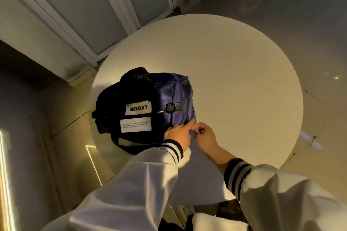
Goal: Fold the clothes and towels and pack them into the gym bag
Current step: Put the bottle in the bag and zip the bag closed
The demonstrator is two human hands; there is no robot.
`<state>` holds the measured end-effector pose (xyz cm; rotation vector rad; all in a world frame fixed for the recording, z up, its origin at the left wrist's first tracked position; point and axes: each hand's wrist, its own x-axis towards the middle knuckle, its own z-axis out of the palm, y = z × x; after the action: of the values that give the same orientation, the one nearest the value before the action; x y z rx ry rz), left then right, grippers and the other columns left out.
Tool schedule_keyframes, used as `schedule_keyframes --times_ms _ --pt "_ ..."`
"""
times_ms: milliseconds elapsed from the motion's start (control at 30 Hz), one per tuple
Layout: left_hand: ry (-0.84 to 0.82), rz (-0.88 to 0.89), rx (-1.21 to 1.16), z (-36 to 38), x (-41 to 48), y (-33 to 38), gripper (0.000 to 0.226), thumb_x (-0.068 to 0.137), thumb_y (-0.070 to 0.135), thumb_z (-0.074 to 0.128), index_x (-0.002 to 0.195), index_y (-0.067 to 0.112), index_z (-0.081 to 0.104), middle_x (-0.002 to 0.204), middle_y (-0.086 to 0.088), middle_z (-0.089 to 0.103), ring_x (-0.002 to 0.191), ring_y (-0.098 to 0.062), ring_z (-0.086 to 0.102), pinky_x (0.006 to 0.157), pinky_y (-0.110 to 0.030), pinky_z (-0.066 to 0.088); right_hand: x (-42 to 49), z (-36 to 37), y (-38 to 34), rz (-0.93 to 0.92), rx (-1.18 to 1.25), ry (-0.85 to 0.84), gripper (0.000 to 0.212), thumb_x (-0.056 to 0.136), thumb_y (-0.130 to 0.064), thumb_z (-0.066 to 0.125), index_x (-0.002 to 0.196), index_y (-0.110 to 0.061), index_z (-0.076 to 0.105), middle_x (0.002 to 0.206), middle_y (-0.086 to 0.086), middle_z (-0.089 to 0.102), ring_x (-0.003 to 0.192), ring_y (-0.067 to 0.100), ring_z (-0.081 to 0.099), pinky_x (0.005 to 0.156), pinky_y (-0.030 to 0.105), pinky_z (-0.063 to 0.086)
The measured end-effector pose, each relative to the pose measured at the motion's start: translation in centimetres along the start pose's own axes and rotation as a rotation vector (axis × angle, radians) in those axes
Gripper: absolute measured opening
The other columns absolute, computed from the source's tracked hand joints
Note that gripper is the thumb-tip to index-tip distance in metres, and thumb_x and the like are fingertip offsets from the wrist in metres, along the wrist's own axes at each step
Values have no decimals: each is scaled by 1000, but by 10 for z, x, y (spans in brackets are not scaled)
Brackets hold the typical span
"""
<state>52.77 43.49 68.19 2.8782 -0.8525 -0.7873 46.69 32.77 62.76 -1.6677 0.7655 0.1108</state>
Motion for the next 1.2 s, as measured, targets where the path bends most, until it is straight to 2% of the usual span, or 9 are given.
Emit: schedule_keyframes --times_ms 133,267,367,467,533,733,867,1033,1200 --pt "-192 -95 14 0 15 15 69 98 7 38 159 27 13 142 -15 52 128 -36 53 101 -46 45 -5 -4 7 -29 -102 -62 40 91 7 47 95 -17 78 86 9 74 72 19 59 65 21 43" --pt "-64 -129 -26 9 10 17 53 99 2 37 148 21 36 134 -11 58 121 -35 57 95 -45 51 -1 -9 5 -16 -106 -68 35 93 6 48 101 -11 78 80 -2 68 63 3 52 59 5 36" --pt "67 -152 -103 17 10 2 43 96 3 45 134 23 52 121 -9 65 110 -33 62 89 -43 54 5 -8 3 21 -105 -47 31 95 4 50 101 -7 78 99 0 70 86 10 59 80 11 40" --pt "187 -245 -292 15 1 -6 16 91 36 57 96 29 70 96 4 73 96 -24 67 85 -38 54 16 -8 6 87 -88 7 25 95 2 52 99 -3 77 98 2 68 89 14 57 79 10 35" --pt "225 -240 -290 14 -5 -10 29 86 51 55 84 27 71 79 11 70 85 -17 65 77 -30 51 22 -7 8 114 -66 50 19 94 1 55 99 1 73 95 5 66 87 16 56 76 13 34" --pt "164 -180 -334 12 -15 -13 37 101 14 39 129 29 59 112 4 59 113 -22 57 91 -27 44 39 11 28 115 -139 -106 18 91 10 49 81 -2 58 87 7 51 89 24 45 67 25 35" --pt "192 -159 -339 13 -23 -17 54 93 -4 39 136 25 54 124 -9 62 115 -29 58 97 -38 49 48 0 29 216 -243 -182 24 92 -12 53 115 -20 51 115 10 53 96 18 49 83 24 51" --pt "169 -158 -364 30 -23 -18 61 91 -11 43 142 23 52 131 -9 59 124 -27 54 104 -33 44 27 -14 3 74 -57 -135 9 81 13 61 72 8 61 68 14 55 59 11 48 57 27 38" --pt "260 -66 -387 21 -30 -14 49 95 2 51 138 25 56 130 -4 61 119 -25 58 100 -30 46 -10 -6 -17 44 135 -117 25 101 -7 49 116 -12 69 104 2 69 96 17 64 81 17 47"
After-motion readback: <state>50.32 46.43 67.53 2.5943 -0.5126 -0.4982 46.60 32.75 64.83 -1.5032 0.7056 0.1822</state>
